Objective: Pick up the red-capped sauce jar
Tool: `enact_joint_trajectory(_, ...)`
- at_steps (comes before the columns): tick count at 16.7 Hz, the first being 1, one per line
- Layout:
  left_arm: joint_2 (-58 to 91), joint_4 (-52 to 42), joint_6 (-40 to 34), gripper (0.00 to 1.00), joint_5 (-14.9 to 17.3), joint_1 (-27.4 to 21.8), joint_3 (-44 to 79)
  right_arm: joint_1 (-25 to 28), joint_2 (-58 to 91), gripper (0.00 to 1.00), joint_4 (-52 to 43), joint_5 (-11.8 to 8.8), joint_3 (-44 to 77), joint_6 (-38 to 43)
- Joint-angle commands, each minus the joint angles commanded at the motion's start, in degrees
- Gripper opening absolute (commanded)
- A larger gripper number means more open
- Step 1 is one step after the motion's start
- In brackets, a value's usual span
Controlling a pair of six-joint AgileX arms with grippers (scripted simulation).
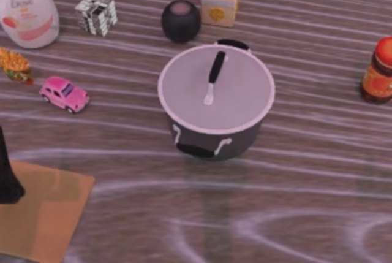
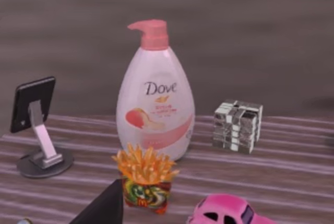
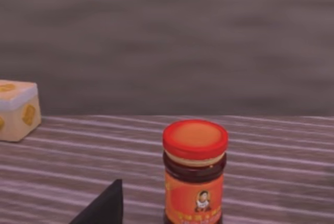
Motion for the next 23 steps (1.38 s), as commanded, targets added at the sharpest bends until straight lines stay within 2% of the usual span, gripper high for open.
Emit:
enact_joint_trajectory(4, 0.0, 0.0, 0.0, 1.0, 0.0, 0.0, 0.0, -0.09, 1.65, 1.0, -1.34, 0.03, 1.6, 0.01)
enact_joint_trajectory(9, 0.0, 0.0, 0.0, 1.0, 0.0, 0.0, 0.0, -1.25, 15.2, 1.0, -12.35, 0.79, 14.87, -0.26)
enact_joint_trajectory(17, 0.0, 0.0, 0.0, 1.0, 0.0, 0.0, 0.0, -3.43, 56.24, 1.0, -41.33, 2.52, 55.61, -2.8)
enact_joint_trajectory(23, 0.0, 0.0, 0.0, 1.0, 0.0, 0.0, 0.0, -3.16, 94.2, 1.0, -62.93, 2.59, 91.82, -6.74)
